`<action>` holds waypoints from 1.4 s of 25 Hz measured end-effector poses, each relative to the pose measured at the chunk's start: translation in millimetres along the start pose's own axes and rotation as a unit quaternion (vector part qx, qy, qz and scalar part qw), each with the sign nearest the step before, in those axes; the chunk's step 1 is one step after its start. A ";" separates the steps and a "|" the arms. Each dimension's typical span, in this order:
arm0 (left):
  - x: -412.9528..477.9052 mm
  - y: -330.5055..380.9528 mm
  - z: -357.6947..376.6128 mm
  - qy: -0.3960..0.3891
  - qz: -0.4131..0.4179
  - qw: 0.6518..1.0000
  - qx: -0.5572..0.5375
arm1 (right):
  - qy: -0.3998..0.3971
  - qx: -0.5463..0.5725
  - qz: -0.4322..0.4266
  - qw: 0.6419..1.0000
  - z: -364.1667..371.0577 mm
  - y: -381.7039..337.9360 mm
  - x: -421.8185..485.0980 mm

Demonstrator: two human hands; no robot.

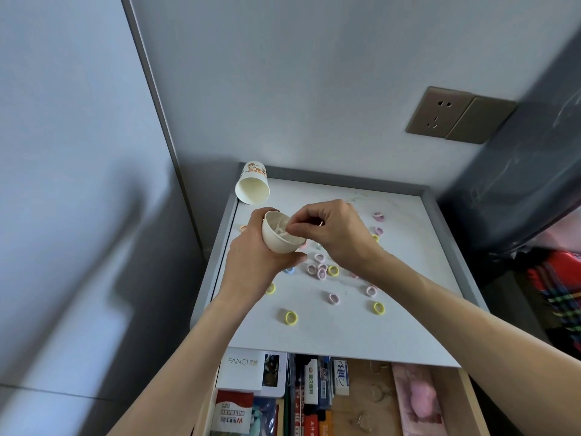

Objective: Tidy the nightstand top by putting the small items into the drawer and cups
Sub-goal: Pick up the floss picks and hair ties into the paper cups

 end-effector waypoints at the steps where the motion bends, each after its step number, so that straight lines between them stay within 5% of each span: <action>1: 0.2 -0.1 -0.4 -0.003 -0.002 1.000 0.002 | -0.016 0.000 -0.002 1.000 2.7 -1.2 0.6; 5: -0.5 -3.7 -4.5 -0.001 -0.002 1.000 -0.019 | 0.027 -0.014 -0.030 0.999 -8.2 12.0 12.3; 8: -1.8 -6.2 -10.1 -0.002 -0.004 0.999 -0.049 | 0.097 -0.202 0.046 0.973 -52.8 66.3 36.6; 11: -1.8 -8.0 -14.5 0.003 -0.016 0.998 -0.069 | 0.008 -0.348 0.175 0.921 -74.0 126.6 43.2; 14: 0.7 -10.5 -16.1 -0.004 -0.014 0.997 -0.074 | -0.055 -0.405 0.137 0.902 -50.5 144.9 31.2; 18: -2.2 -11.7 -16.4 -0.008 -0.018 0.997 -0.073 | -0.024 -0.340 0.049 0.939 -29.9 129.2 11.2; 22: -13.5 -3.0 -9.0 -0.041 -0.003 0.997 -0.058 | 0.126 -0.210 0.021 0.969 -46.7 80.6 -7.3; 26: -41.7 18.4 12.3 -0.096 0.055 0.993 -0.048 | 0.012 0.043 0.124 0.991 -39.0 22.5 -52.2; 31: -93.7 26.7 23.7 -0.168 0.057 0.978 -0.108 | -0.030 -0.013 0.125 0.992 -36.6 -5.2 -109.5; 35: -129.1 23.6 19.5 -0.252 0.072 0.964 0.049 | -0.027 -0.114 0.096 0.989 -46.0 5.9 -149.7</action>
Point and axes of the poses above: each hand's wrist, its own x-axis towards the middle knuckle, its own z-axis out of the palm, y = z × x, the point moved 4 cm from there along x, towards the middle knuckle, and after that the axes turned 9 degrees about x, right-handed, at the moved point
